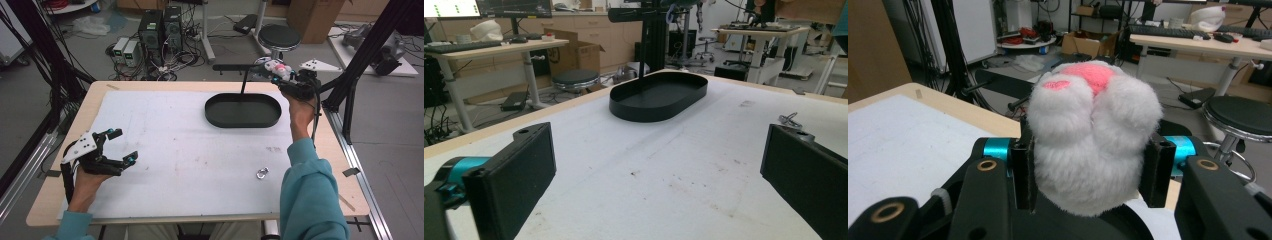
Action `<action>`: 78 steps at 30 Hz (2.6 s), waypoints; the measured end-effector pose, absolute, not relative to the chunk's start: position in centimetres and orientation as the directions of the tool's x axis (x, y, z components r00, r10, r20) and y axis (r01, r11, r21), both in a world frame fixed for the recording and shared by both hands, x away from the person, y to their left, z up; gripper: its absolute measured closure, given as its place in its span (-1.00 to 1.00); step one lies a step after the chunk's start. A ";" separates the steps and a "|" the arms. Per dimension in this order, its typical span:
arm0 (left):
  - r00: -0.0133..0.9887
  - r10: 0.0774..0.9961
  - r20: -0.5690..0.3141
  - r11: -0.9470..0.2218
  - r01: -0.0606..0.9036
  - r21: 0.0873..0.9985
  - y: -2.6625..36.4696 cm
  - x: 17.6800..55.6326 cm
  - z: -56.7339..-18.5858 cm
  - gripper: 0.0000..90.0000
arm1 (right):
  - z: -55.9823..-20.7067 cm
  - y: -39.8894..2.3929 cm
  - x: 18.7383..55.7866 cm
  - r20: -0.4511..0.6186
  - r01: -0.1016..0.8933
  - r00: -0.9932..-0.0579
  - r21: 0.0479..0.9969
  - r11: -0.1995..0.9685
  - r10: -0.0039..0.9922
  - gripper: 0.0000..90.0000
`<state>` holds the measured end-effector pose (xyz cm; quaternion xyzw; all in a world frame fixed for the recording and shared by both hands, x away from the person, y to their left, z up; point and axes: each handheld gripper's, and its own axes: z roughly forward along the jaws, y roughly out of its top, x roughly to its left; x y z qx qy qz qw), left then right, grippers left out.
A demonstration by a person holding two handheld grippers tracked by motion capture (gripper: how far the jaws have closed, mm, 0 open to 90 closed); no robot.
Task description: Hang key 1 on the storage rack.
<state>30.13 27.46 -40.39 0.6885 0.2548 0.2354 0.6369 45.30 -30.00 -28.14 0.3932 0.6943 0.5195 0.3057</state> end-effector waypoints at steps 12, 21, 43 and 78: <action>0.756 0.654 -0.004 -0.053 0.051 0.997 27.6 30.2 -40.7 -0.96 | -29.0 -31.1 44.6 -0.032 0.251 -0.509 0.950 0.184 0.860 0.18; 0.750 0.661 -0.007 -0.056 0.059 0.997 27.7 30.1 -41.0 -0.96 | -29.7 -31.5 44.1 -0.056 0.262 -0.528 0.938 0.225 0.848 0.18; 0.737 0.676 0.001 -0.049 0.043 0.998 27.5 29.7 -41.9 -0.96 | -32.7 -31.0 44.9 -0.048 0.295 -0.557 0.921 0.253 0.829 0.18; 0.723 0.691 -0.008 -0.028 0.038 0.999 27.7 29.7 -42.4 -0.96 | -36.0 -30.5 48.0 0.057 0.402 -0.549 0.893 0.203 0.834 -0.56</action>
